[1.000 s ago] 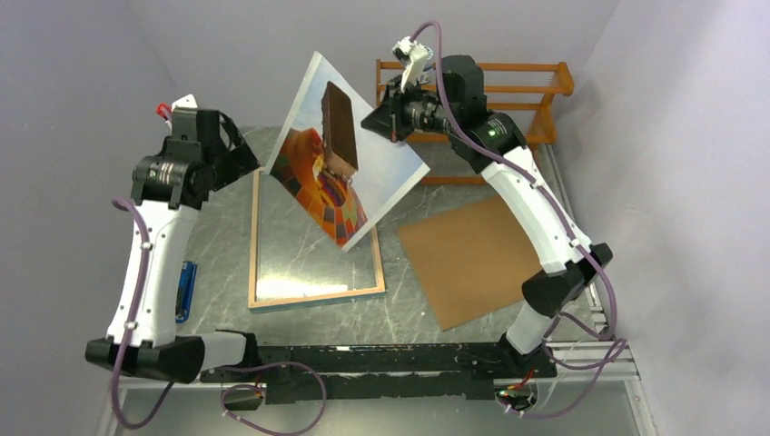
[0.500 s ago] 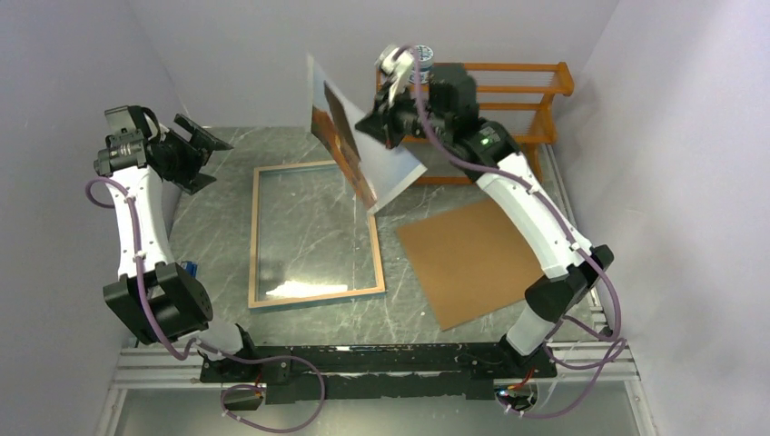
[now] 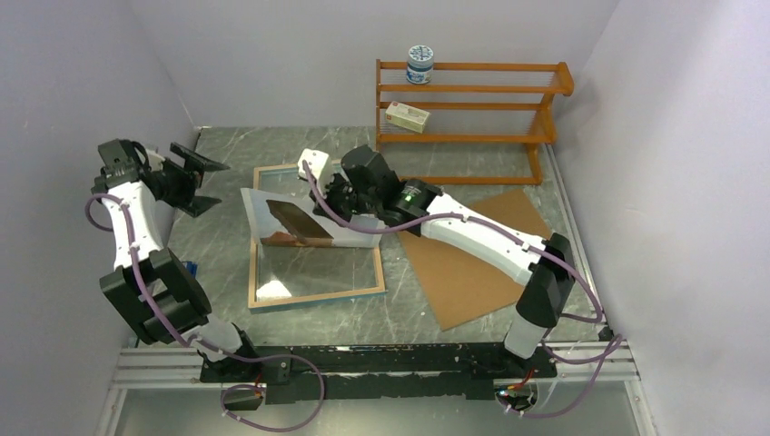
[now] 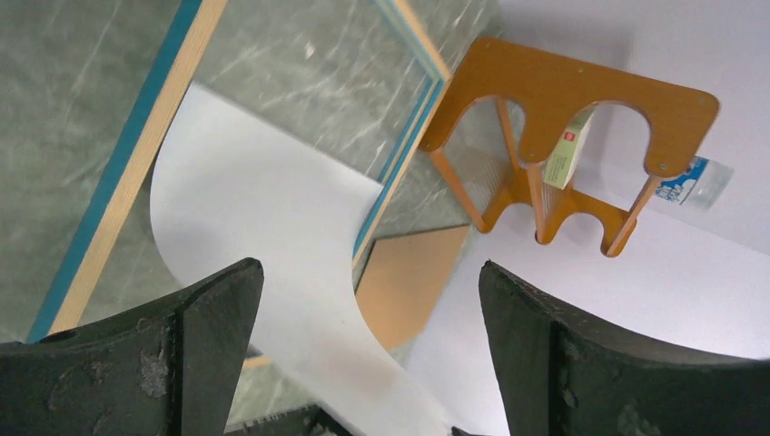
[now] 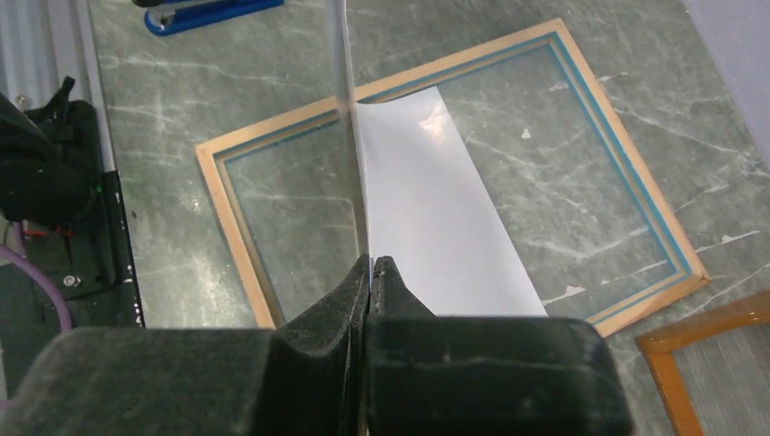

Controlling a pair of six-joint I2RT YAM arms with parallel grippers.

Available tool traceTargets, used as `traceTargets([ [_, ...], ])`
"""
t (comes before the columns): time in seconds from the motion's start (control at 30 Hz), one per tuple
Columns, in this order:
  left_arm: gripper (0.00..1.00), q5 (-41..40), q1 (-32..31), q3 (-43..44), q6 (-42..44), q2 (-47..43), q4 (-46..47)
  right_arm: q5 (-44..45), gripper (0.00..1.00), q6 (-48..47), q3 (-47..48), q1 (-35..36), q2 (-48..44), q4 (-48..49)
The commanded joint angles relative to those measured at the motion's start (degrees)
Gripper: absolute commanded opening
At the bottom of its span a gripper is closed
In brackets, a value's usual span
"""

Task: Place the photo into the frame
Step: Turn over the photo from the photo frame.

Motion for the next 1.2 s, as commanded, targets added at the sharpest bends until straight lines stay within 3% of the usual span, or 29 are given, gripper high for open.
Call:
traceTargets([
  [0.0,0.94,6.71,1.11,-5.70,2.03,-0.92,-0.06,5.76,0.00,-2.36,-2.70,2.09,-2.69,8.76],
  [0.07,0.94,5.56,1.19,-7.21,2.64,-2.65,-1.56,6.59,0.00,-2.65,-3.90,3.09,-3.38,9.69],
  [0.23,0.94,-9.93,1.39,-9.65,4.05,-8.40,-6.41,8.29,0.00,-1.79,-11.43,4.96,-6.80,15.35],
  [0.37,0.94,-14.13,1.45,-13.01,3.62,-11.25,-7.95,13.65,0.00,3.07,-18.31,5.47,-10.44,22.10],
  [0.47,0.94,-11.23,1.45,-17.54,1.40,-12.98,-7.03,13.88,0.00,5.63,-24.56,5.93,-14.05,29.14],
  [0.53,0.94,-4.23,1.45,-21.14,-1.00,-14.01,-5.51,14.44,0.00,6.09,-26.73,6.60,-15.35,31.43],
  [0.87,0.94,10.75,1.45,-31.58,-12.99,-20.83,-2.31,16.45,0.00,4.43,-30.66,10.90,-18.26,35.70],
  [1.17,0.94,9.10,1.82,-34.19,-18.42,-21.84,1.15,17.20,0.00,3.09,-33.40,12.14,-19.48,36.98],
])
